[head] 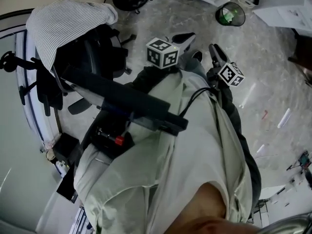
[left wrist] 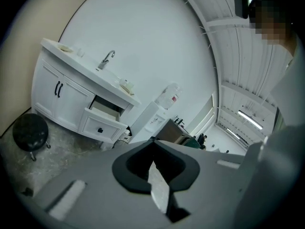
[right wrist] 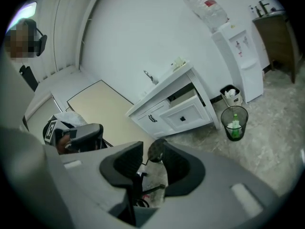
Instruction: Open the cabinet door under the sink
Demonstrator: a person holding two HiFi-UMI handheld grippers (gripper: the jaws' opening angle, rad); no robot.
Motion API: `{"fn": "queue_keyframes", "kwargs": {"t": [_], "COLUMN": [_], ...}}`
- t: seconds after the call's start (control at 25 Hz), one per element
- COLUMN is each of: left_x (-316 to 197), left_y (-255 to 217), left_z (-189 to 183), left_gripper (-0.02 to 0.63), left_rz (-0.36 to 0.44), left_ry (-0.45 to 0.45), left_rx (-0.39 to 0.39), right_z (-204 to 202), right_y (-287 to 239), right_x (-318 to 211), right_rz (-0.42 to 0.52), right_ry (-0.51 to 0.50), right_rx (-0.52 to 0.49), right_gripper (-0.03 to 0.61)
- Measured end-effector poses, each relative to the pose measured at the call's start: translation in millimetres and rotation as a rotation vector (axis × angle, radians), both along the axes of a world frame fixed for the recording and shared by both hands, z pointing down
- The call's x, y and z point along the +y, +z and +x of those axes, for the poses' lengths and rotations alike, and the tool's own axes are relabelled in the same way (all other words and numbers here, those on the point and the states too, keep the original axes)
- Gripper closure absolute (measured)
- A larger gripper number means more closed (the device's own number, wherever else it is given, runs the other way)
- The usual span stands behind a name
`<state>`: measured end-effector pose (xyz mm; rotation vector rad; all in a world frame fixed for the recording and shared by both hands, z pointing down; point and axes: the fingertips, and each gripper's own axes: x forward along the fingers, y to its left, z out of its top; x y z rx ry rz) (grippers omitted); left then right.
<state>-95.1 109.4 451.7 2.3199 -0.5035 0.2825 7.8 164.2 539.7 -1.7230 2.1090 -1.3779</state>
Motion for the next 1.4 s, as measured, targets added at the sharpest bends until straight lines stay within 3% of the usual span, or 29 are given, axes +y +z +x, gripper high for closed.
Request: {"fn": "queue_keyframes", "kwargs": {"t": [0.24,0.36,0.44,0.72,0.92,1.12,1.4], "left_x": [3,2,0,-8,-11,-15,-14], "left_y": [2,1,1,-1,-3,-4,-3], "left_z": [2,-2,-5,-13,-16,-12,4], "left_gripper": [0.606,0.607,0.606,0.606,0.606,0.606,0.606], "left_rz": [-0.003,-0.001,0.002,0.019,0.025,0.03,0.022], "left_ry": [0.041,0.036,0.026,-0.008,-0.035,-0.043,-0.022], "left_rx": [-0.003,-0.006,-0.005,0.005,0.004,-0.003,-0.01], "right_z": [5,9,12,-2,-15,7,26], "right_y": [-8,-19,-27,-43,-45,-50,-44], "right_x": [4,1,-2,-15,-19,-21,-13], "right_rz": [0.026,0.075,0.109,0.178,0.178,0.181,0.147], "right_ry": [0.057,0.078,0.092,0.028,-0.047,0.013,0.054], "right_rx": [0.034,0.065,0.07,0.098,0.133,0.216,0.216], "right_gripper": [0.448,0.505,0.577,0.577,0.577,0.577,0.577]}}
